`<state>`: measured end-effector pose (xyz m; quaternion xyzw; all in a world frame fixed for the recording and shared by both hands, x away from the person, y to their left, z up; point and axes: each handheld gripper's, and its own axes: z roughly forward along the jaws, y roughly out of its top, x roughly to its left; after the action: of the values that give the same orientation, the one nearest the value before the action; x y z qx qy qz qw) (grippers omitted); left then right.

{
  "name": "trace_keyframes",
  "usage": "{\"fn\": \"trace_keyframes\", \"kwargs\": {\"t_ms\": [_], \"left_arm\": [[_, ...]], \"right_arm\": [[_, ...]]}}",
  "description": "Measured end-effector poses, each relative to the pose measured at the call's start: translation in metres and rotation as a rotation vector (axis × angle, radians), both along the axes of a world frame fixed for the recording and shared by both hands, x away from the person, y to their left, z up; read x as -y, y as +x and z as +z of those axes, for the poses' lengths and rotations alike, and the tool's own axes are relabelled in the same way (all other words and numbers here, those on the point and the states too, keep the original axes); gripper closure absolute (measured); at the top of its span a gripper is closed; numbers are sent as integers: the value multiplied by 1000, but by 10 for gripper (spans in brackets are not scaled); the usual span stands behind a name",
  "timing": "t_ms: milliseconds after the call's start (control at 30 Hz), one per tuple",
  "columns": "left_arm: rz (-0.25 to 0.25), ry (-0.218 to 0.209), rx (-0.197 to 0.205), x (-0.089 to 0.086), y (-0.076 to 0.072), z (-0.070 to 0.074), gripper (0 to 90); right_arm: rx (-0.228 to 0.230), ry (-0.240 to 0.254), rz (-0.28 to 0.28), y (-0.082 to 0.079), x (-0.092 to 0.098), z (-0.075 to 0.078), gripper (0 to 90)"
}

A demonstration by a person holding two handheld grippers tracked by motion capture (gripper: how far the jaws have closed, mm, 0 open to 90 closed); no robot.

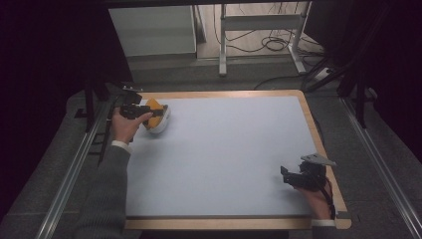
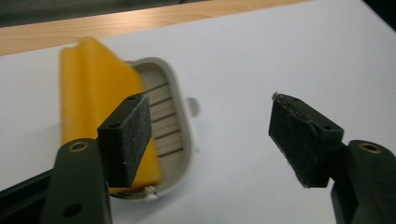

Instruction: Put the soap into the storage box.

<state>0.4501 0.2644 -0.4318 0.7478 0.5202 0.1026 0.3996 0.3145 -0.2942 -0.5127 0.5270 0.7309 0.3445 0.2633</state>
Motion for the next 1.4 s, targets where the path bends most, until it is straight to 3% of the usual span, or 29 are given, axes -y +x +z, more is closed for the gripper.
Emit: {"fn": "trace_keyframes", "kwargs": {"t_ms": [200,300,367,433,600,667,767,900,967,1200,1300,1400], "left_arm": [[-149,-5,18,19,-26,2,253],[-219,-44,11,28,-40,0,231],[-266,-42,17,35,-49,-1,223],[-300,-26,26,42,-58,-4,220],[-365,-32,44,57,-80,-16,206],[-369,-18,67,64,-90,-26,203],[-356,-4,61,69,-97,-41,206],[-338,-23,52,71,-107,-57,207],[-336,-53,58,71,-113,-61,209],[-322,-77,72,69,-131,-71,202],[-317,-44,75,67,-134,-72,202],[-315,-72,91,65,-137,-69,205]], "right_arm": [[-4,-4,6,0,-2,0,77],[-1,-4,8,0,-4,0,77],[4,-2,10,0,-4,1,77],[6,-2,10,0,-4,2,77],[8,0,12,0,-5,3,77],[8,-2,14,0,-5,3,77],[11,-2,19,-1,-6,3,77],[15,-3,18,-1,-7,4,77],[16,-2,19,-1,-6,4,77],[15,-5,21,-1,-8,4,77],[14,-6,28,-1,-9,3,77],[15,-10,28,-1,-11,3,77]]}}
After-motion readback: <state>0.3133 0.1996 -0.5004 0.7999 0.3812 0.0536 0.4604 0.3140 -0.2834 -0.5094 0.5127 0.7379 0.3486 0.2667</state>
